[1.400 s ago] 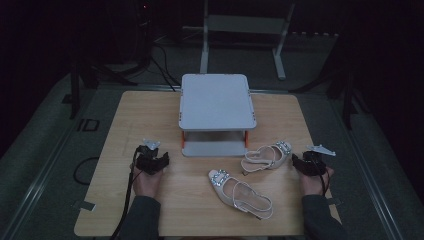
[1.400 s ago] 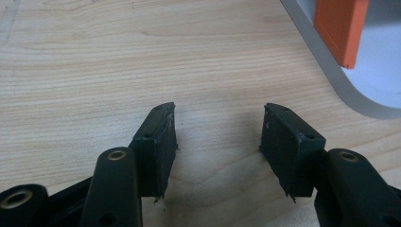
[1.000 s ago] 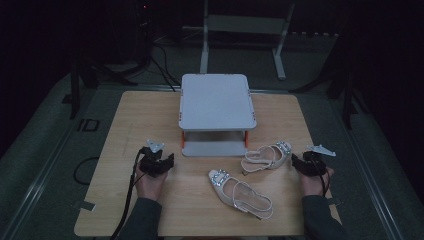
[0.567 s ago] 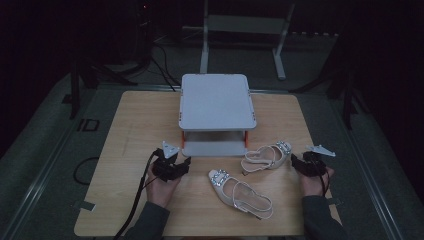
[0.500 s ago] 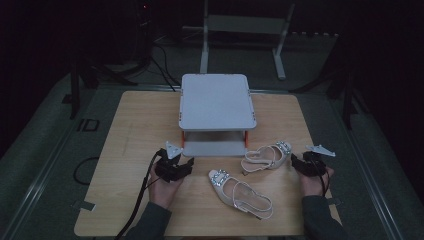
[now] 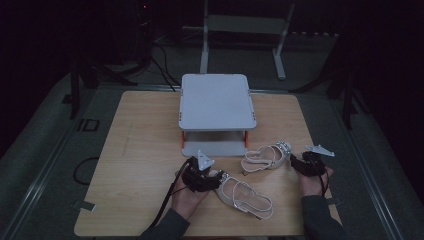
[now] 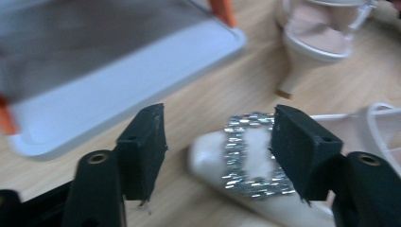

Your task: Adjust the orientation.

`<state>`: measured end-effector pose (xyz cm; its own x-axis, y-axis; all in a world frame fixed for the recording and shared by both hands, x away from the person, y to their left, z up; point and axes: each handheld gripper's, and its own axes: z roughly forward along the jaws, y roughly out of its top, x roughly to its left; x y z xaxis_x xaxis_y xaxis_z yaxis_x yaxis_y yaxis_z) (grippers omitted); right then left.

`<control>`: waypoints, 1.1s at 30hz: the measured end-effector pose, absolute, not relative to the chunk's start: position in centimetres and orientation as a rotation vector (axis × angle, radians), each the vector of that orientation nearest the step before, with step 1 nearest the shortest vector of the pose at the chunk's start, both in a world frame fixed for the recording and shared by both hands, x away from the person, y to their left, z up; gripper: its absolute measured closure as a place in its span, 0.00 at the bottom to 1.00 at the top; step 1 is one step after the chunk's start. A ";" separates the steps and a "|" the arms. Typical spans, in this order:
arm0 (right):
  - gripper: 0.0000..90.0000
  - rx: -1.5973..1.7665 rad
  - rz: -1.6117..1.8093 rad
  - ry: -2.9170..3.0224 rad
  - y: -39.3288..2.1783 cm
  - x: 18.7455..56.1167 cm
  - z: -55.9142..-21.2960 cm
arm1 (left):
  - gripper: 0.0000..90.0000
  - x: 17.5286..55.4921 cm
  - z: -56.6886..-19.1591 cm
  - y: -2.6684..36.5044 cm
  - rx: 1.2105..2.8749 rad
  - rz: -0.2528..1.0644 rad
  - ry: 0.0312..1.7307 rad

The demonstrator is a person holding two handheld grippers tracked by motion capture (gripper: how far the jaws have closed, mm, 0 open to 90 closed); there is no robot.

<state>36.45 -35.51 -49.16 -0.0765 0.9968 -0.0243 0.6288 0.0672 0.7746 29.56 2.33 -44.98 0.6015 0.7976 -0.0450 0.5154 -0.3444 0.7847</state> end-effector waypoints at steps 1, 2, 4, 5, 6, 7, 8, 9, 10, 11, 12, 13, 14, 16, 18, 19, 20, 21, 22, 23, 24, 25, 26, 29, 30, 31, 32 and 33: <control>0.53 1.620 0.815 1.769 -35.5 36.5 -49.2 | 0.37 29.5 -45.1 1.9 2.032 0.433 1.026; 0.53 1.620 0.815 1.769 -35.5 36.5 -49.2 | 0.37 29.3 -45.3 1.5 2.036 0.422 1.020; 0.52 1.622 0.816 1.769 -35.5 36.5 -49.2 | 0.30 29.1 -45.8 0.4 2.058 0.420 1.012; 0.52 1.623 0.816 1.769 -35.5 36.5 -49.2 | 0.26 29.1 -46.0 0.0 2.070 0.424 1.018; 0.52 1.624 0.816 1.769 -35.5 36.5 -49.2 | 0.23 29.1 -46.3 -0.3 2.089 0.418 1.018; 0.52 1.624 0.816 1.769 -35.6 36.5 -49.2 | 0.21 29.3 -46.7 -0.6 2.101 0.433 1.037; 0.52 1.624 0.816 1.768 -35.6 36.5 -49.2 | 0.19 29.4 -47.0 -0.7 2.112 0.446 1.042; 0.52 1.625 0.816 1.768 -35.6 36.5 -49.2 | 0.19 29.7 -47.5 -0.8 2.125 0.458 1.061; 0.52 1.625 0.816 1.768 -35.6 36.5 -49.2 | 0.18 29.7 -47.5 -0.8 2.125 0.458 1.061; 0.52 1.627 0.817 1.767 -35.6 36.5 -49.2 | 0.18 30.2 -48.2 -0.6 2.126 0.464 1.118; 0.52 1.628 0.818 1.765 -35.6 36.5 -49.2 | 0.18 30.4 -48.4 -0.5 2.123 0.450 1.135; 0.52 1.629 0.820 1.763 -35.6 36.5 -49.2 | 0.17 30.5 -48.5 -0.3 2.105 0.412 1.154; 0.52 1.631 0.819 1.761 -35.7 36.4 -49.2 | 0.17 30.5 -48.5 -0.3 2.105 0.412 1.154; 0.52 1.634 0.818 1.759 -35.8 36.4 -49.3 | 0.20 30.2 -48.6 -0.4 2.096 0.423 1.159; 0.52 1.637 0.818 1.755 -35.9 36.4 -49.3 | 0.25 30.1 -48.6 -0.3 2.091 0.412 1.163; 0.52 1.637 0.819 1.754 -35.9 36.4 -49.2 | 0.25 30.0 -48.5 0.0 2.085 0.405 1.182; 0.52 1.636 0.822 1.752 -35.9 36.4 -49.2 | 0.25 29.9 -48.5 0.3 2.086 0.403 1.190; 0.52 1.636 0.822 1.752 -35.9 36.4 -49.2 | 0.25 29.9 -48.5 0.3 2.086 0.403 1.190; 0.52 1.640 0.823 1.748 -36.0 36.4 -49.2 | 0.25 30.0 -48.4 1.0 2.085 0.410 1.206; 0.52 1.640 0.824 1.748 -36.0 36.4 -49.2 | 0.25 30.0 -48.4 1.0 2.085 0.410 1.206; 0.52 1.639 0.823 1.748 -36.0 36.4 -49.2 | 0.25 30.2 -48.3 1.9 2.093 0.408 1.222; 0.52 1.639 0.824 1.748 -36.0 36.4 -49.2 | 0.25 30.3 -48.2 2.4 2.092 0.413 1.234; 0.52 1.639 0.824 1.748 -36.0 36.4 -49.2 | 0.25 30.3 -48.2 2.4 2.092 0.413 1.234; 0.52 1.642 0.825 1.747 -36.1 36.4 -49.2 | 0.25 30.9 -48.0 4.1 2.099 0.414 1.266; 0.52 1.642 0.825 1.747 -36.1 36.4 -49.2 | 0.25 31.1 -48.0 4.6 2.105 0.421 1.272; 0.52 1.643 0.826 1.746 -36.1 36.4 -49.2 | 0.25 31.4 -47.9 5.5 2.108 0.423 1.287; 0.52 1.645 0.826 1.745 -36.2 36.4 -49.2 | 0.25 31.7 -47.9 6.3 2.110 0.412 1.292; 0.52 1.646 0.825 1.745 -36.2 36.4 -49.2 | 0.25 31.9 -47.9 7.1 2.108 0.404 1.299</control>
<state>36.41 -36.17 -49.21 -0.0552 0.9985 -0.0067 0.6282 0.0400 0.7770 31.86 7.10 -47.89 0.4691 0.8810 -0.0619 0.6905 -0.3221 0.6477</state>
